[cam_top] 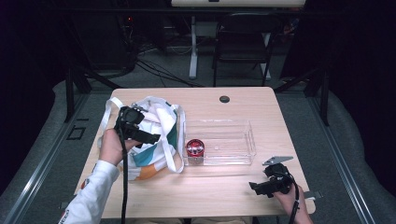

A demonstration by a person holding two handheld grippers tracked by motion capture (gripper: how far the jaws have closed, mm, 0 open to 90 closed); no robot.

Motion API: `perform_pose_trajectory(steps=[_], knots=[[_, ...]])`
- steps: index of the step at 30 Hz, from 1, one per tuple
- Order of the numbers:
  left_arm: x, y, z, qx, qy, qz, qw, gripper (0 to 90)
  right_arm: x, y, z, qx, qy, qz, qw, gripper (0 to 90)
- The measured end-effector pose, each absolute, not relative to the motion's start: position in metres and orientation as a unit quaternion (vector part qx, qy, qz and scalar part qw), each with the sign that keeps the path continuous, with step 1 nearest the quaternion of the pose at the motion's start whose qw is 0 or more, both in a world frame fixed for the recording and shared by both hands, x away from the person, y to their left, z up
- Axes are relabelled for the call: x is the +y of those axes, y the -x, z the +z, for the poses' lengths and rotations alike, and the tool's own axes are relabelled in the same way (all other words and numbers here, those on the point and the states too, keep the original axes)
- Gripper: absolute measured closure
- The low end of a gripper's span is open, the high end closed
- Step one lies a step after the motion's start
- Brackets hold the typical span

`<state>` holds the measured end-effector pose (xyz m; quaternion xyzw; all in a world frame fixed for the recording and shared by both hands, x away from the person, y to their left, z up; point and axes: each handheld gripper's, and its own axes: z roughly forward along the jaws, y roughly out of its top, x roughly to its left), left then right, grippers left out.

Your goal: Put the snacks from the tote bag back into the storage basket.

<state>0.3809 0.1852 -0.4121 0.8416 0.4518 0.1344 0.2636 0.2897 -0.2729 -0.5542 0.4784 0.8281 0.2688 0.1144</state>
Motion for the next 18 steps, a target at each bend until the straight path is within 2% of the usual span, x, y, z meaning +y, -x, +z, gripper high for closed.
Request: perform_pose_trajectory(steps=[18], knots=[[0.255,-0.328,-0.457,0.516,-0.799,0.139,0.276,2.3,-0.273,-0.289,-0.552,0.828,-0.479,0.269,0.115,5.7]])
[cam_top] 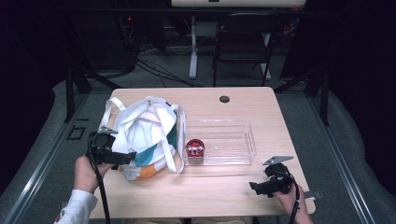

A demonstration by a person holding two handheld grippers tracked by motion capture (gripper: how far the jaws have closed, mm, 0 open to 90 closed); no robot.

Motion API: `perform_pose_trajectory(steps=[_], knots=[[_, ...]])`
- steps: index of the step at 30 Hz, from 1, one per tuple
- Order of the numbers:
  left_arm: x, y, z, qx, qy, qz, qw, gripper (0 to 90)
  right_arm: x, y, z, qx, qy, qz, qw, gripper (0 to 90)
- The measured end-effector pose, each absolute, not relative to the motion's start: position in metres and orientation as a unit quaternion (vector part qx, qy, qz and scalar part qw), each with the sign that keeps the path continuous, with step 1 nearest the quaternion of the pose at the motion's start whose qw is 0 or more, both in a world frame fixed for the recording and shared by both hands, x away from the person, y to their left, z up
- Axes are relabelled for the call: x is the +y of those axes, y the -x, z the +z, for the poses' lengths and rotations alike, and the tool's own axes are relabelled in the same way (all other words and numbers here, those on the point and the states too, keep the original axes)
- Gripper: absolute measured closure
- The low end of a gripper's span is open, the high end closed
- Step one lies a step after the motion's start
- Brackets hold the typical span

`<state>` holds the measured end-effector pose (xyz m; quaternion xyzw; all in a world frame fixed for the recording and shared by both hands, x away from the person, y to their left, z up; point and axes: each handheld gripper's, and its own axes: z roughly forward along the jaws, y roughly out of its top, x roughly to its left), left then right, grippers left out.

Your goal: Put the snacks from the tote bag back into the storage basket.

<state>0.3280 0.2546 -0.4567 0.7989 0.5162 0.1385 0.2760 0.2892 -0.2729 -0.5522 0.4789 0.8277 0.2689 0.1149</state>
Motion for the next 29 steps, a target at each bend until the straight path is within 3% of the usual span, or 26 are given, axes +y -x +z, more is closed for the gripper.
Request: perform_pose_trajectory(steps=[12,17,29], knots=[[0.27,-0.3,-0.488,0.542,-0.78,0.143,0.278,2.3,-0.272,-0.287,-0.551,0.826,-0.48,0.27,0.116,5.7],[0.272,-0.301,-0.505,0.541,-0.788,0.122,0.267,1.9,-0.274,-0.289,-0.555,0.826,-0.483,0.266,0.115,5.7],[0.273,-0.298,-0.511,0.533,-0.791,0.112,0.278,1.8,-0.276,-0.287,-0.554,0.826,-0.48,0.27,0.121,5.8]])
